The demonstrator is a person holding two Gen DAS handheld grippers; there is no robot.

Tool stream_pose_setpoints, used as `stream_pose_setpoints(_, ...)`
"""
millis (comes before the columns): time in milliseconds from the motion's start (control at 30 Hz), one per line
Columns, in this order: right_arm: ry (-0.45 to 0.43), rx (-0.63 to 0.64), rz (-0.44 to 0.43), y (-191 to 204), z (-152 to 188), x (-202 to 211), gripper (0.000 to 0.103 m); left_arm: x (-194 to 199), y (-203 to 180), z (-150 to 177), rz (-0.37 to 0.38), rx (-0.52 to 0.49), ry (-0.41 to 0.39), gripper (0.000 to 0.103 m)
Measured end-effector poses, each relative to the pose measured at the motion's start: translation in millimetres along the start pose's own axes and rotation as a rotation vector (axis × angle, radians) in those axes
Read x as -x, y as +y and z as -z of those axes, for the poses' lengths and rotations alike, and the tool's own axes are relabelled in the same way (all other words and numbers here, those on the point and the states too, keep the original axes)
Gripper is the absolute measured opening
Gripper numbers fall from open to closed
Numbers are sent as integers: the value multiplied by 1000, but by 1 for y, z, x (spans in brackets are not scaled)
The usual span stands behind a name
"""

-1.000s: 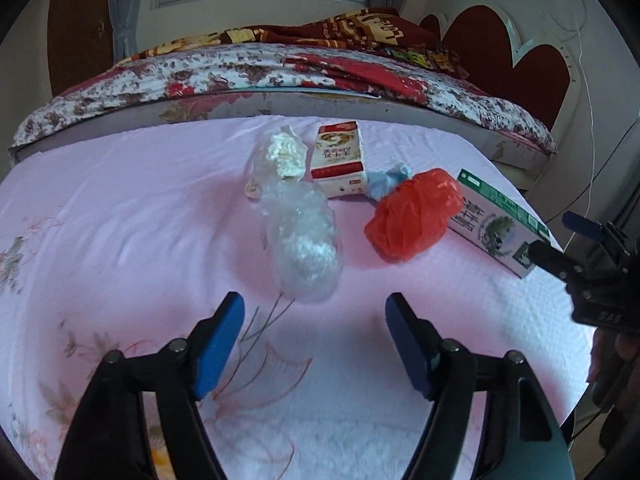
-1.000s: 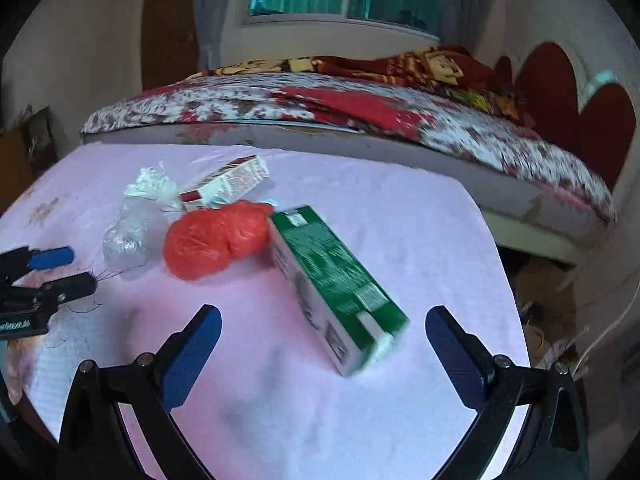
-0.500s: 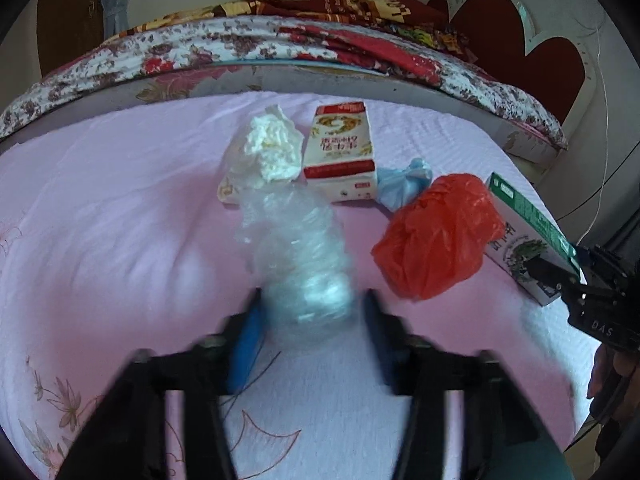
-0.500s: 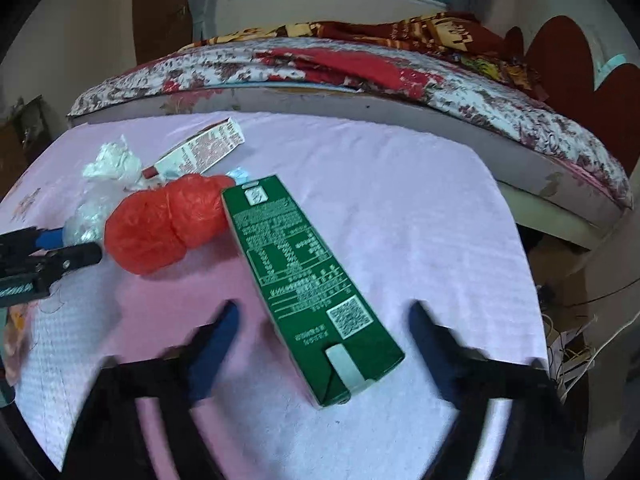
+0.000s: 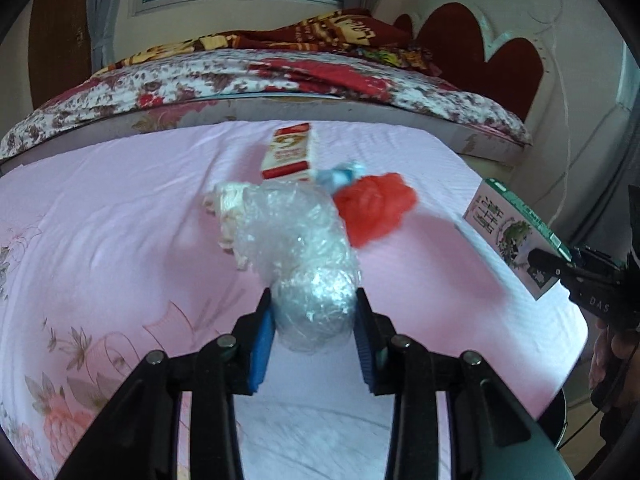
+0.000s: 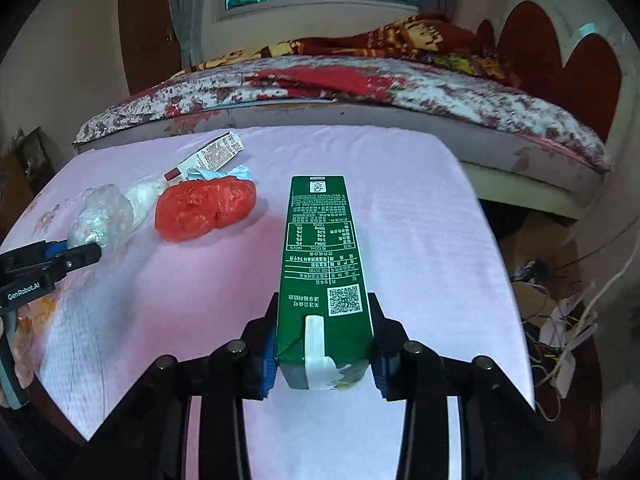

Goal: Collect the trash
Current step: 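Carry the plastic bundle and green carton over the bin and open both grippers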

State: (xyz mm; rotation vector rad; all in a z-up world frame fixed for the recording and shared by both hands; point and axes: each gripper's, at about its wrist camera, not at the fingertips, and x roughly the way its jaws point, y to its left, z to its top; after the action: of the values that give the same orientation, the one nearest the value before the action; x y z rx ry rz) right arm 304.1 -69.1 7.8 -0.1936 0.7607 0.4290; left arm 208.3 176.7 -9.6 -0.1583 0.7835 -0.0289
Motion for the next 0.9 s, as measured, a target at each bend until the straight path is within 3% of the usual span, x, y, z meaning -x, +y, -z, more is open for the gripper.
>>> stream_pose_setpoints(433,-46,-61,80,-49,36,85,40,23,-82,21,109,-102,-9,37)
stream_pose_setpoints(900,-43,-160,188,-109,94,146,40,23,-182,40,240,-232,23,37)
